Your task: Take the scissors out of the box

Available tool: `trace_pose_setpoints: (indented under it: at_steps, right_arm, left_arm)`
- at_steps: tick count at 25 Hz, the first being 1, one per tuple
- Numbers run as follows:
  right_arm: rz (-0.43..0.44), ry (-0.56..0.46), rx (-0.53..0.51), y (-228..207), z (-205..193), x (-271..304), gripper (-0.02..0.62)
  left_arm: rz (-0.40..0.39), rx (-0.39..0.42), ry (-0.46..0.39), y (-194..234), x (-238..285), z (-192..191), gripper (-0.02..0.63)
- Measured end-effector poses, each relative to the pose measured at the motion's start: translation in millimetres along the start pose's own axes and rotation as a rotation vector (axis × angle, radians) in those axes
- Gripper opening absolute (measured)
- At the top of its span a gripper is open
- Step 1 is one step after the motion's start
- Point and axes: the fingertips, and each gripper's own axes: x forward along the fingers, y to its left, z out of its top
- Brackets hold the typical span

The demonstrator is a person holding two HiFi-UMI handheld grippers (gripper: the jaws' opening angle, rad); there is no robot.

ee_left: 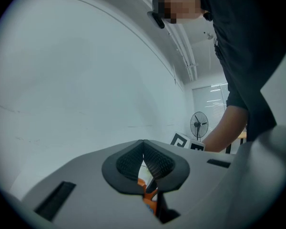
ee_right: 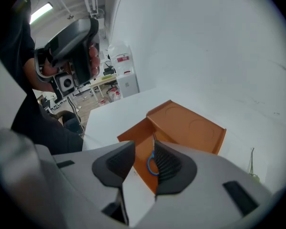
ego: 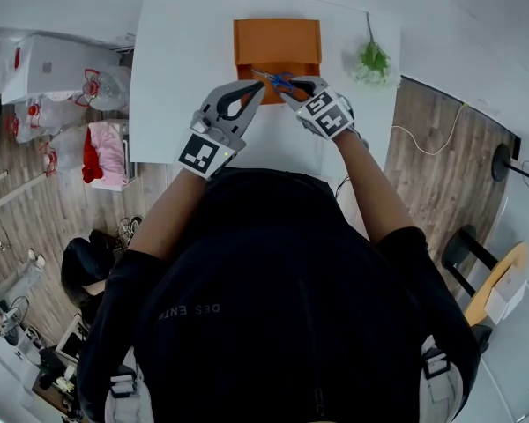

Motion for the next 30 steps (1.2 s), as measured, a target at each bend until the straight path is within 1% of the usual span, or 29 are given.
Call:
trace_pose_setpoints:
  at_steps: [3, 8, 15, 19, 23, 27, 30]
  right_arm:
    - [-0.004, 0.077, -0.030, -8, -11, 16, 0.142]
    - [-0.008, 0.203, -0.113, -18, -26, 40, 0.143]
    - [0.013, 0.361, -0.140, -28, -58, 71, 0.152]
    - [0.022, 0.410, -0.141, -32, -71, 82, 0.161]
    - [0.026, 0.432, -0.146, -37, -77, 91, 0.164]
    - [0.007, 0.460, -0.185, -42, -79, 100, 0.166]
    - [0.012, 0.487, -0.190, -42, -81, 106, 0.167]
  left_arm:
    - [-0.013, -0.002, 0.008, 2, 3, -5, 0.020]
    - [-0.020, -0.004, 0.017, 8, 7, -13, 0.020]
    - [-0.011, -0.015, 0.028, 17, 9, -21, 0.020]
    - [-0.001, -0.027, 0.031, 23, 11, -26, 0.021]
    - [-0.002, -0.032, 0.032, 27, 14, -27, 0.020]
    - [0.002, -0.041, 0.034, 32, 13, -29, 0.020]
    - [0.006, -0.040, 0.041, 35, 9, -30, 0.020]
